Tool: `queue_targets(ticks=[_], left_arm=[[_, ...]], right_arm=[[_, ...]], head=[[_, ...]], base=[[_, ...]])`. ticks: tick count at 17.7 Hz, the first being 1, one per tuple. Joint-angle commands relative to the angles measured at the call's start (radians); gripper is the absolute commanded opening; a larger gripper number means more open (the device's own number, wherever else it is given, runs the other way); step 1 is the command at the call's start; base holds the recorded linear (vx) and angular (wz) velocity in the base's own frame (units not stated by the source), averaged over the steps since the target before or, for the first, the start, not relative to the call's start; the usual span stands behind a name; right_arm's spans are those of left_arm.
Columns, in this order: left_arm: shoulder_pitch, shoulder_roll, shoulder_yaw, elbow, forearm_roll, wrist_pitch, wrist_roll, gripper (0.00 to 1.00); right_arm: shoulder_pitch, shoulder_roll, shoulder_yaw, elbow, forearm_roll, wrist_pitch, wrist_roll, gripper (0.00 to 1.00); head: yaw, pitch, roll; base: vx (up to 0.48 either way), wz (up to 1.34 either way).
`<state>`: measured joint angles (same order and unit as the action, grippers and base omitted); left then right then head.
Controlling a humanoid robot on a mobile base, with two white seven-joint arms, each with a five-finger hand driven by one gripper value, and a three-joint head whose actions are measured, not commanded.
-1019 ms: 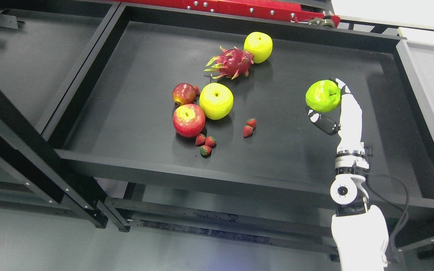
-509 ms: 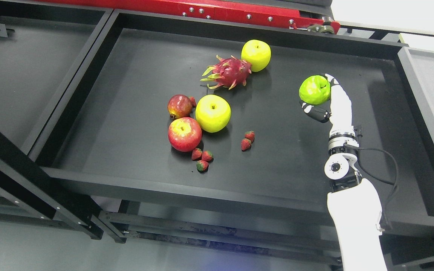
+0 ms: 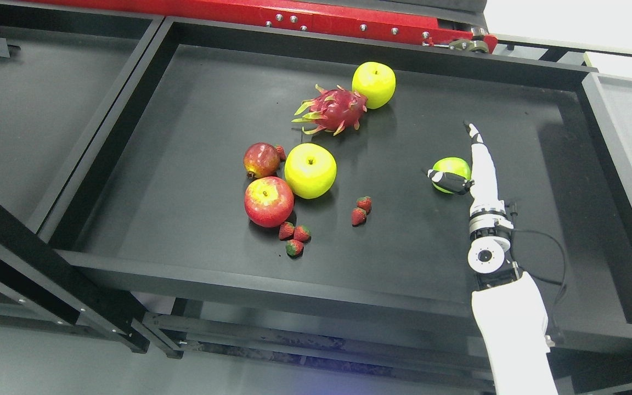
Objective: Place green apple on left shelf middle layer
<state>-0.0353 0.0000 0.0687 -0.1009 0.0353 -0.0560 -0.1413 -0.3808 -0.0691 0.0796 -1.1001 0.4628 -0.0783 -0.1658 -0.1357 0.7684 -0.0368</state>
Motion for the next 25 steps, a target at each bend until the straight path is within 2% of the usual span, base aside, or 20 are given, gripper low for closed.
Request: queue_targets(ticks=[1, 4, 7, 11, 16, 25], left_arm=[[0.000, 0.017, 0.000, 0.000, 0.000, -0.001, 0.000, 1.00], [0.000, 0.017, 0.000, 0.000, 0.000, -0.001, 0.000, 1.00], [0.000, 0.017, 0.000, 0.001, 0.000, -0.001, 0.000, 1.00], [0.000, 0.017, 0.000, 0.001, 0.000, -0.001, 0.000, 1.00], [0.000, 0.017, 0.000, 0.000, 0.000, -0.001, 0.000, 1.00], [0.000, 0.017, 0.000, 0.000, 0.000, -0.001, 0.000, 1.00]], right_arm=[[0.147, 0.005, 0.003, -0.242, -0.242, -0.028, 0.002, 1.00], [0.305, 0.041, -0.003, -0.414, -0.323, -0.031, 0.002, 1.00], [0.407, 0.052, 0.011, -0.500, -0.361, -0.043, 0.003, 1.00], [0.431, 0.052, 0.006, -0.523, -0.365, -0.075, -0.001, 1.00], [0.483, 0.052, 0.023, -0.523, -0.366, -0.064, -0.030, 1.00], [0.471, 0.052, 0.028, -0.523, -0.366, -0.037, -0.021, 1.00]], head=[[0.0000, 0.000, 0.000], [0.0000, 0.000, 0.000], [0.0000, 0.000, 0.000], [0.0000, 0.000, 0.000], [0.0000, 0.000, 0.000], [0.0000, 0.000, 0.000]], base=[[0.000, 0.00], [-0.011, 0.00], [-0.004, 0.00], [0.000, 0.00], [0.000, 0.00], [0.000, 0.00]])
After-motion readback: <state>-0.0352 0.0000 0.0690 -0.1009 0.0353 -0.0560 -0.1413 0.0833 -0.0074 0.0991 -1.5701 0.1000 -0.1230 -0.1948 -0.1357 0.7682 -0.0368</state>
